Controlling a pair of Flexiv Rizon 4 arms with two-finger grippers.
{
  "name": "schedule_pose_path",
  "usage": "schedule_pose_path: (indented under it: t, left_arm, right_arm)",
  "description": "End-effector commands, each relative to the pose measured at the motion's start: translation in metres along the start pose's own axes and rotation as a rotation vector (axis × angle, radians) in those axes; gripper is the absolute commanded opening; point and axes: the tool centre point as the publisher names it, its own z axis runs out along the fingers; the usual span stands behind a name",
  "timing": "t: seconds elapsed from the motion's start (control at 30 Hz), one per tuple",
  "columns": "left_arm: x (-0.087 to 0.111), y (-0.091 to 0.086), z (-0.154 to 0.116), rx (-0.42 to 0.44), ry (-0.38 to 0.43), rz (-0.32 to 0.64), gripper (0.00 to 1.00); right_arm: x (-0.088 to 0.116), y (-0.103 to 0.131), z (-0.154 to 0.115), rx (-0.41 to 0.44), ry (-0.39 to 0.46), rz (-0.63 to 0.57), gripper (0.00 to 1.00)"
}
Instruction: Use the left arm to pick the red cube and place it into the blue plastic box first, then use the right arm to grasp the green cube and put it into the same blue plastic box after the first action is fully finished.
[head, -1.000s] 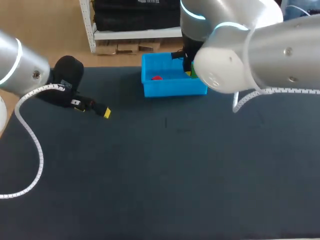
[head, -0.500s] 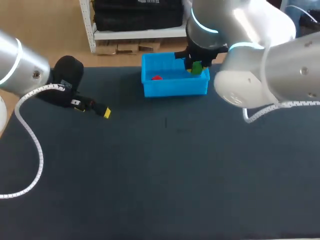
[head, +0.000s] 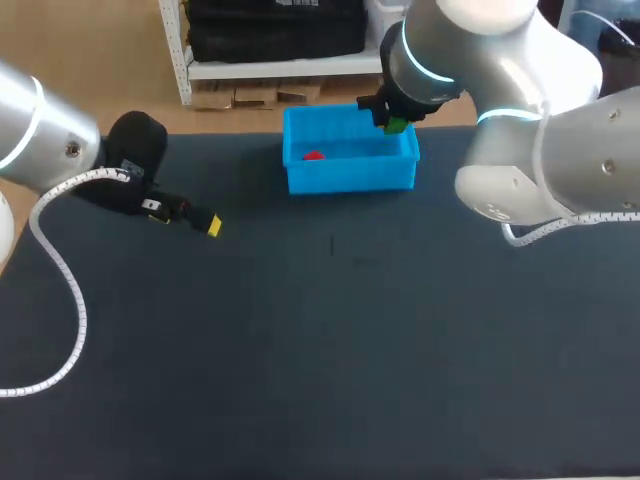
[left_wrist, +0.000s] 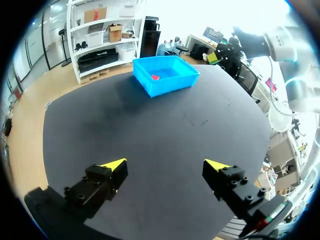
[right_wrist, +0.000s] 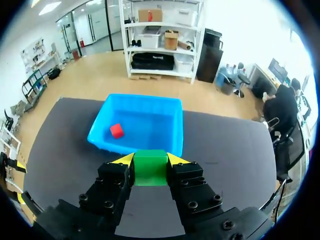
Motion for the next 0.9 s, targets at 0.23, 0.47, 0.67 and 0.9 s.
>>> schedule_pose_path:
  t: [0.23, 0.47, 0.67, 0.9]
  left_arm:
    - [0.000, 0.001, 0.001, 0.004, -0.003, 0.002, 1.00]
    - [0.000, 0.001, 0.001, 0.004, -0.003, 0.002, 1.00]
    - [0.000, 0.001, 0.001, 0.004, -0.003, 0.002, 1.00]
    - [0.000, 0.001, 0.001, 0.004, -0.003, 0.002, 1.00]
  right_arm:
    - [-0.018, -0.007, 0.038, -0.022, 0.009, 0.008, 0.00]
    - [-0.025, -0.011, 0.063, -0.039, 0.044, 0.009, 0.00]
    - [-0.031, -0.009, 0.080, -0.054, 0.062, 0.006, 0.00]
    - [-0.032, -0.007, 0.098, -0.075, 0.094, 0.007, 0.00]
